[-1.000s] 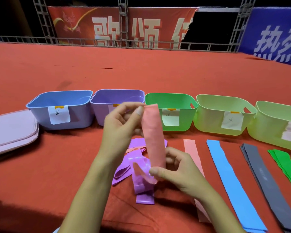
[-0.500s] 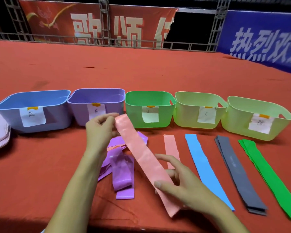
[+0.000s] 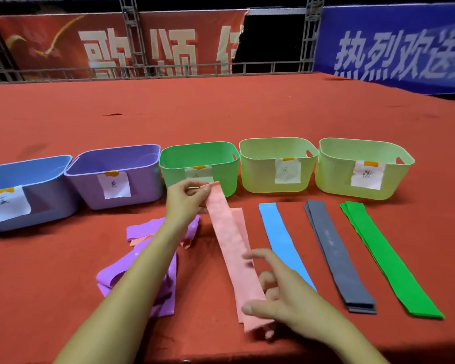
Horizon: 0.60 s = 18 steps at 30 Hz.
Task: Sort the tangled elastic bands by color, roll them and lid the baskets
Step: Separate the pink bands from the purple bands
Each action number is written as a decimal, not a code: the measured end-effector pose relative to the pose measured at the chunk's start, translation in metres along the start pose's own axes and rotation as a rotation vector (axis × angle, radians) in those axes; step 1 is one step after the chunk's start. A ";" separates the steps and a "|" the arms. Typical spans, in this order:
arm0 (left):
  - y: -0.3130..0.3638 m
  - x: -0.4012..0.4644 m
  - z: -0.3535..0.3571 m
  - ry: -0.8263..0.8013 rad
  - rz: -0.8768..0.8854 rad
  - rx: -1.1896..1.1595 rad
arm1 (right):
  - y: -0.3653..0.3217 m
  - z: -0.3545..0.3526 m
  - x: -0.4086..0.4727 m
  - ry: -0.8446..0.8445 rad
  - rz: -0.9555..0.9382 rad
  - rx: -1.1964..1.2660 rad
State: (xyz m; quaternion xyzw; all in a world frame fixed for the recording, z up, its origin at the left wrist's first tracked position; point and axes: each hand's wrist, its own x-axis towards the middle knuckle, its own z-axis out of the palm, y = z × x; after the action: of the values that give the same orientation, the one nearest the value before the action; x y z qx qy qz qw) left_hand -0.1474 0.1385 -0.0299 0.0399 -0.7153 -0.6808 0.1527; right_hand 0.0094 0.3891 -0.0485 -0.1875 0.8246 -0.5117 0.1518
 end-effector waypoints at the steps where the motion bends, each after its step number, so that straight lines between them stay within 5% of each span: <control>1: -0.002 0.004 0.008 -0.015 0.005 0.034 | 0.000 0.000 0.000 0.016 -0.004 -0.011; 9: -0.032 0.038 0.040 -0.044 0.073 0.397 | 0.011 -0.007 0.005 0.007 0.161 -0.012; 18: -0.062 0.055 0.051 -0.069 0.062 0.545 | 0.009 0.010 0.010 0.026 0.273 0.079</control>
State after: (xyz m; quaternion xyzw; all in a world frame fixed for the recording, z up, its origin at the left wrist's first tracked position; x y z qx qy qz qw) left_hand -0.2226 0.1684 -0.0831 0.0342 -0.8777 -0.4592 0.1327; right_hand 0.0033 0.3803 -0.0610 -0.0612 0.8236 -0.5206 0.2165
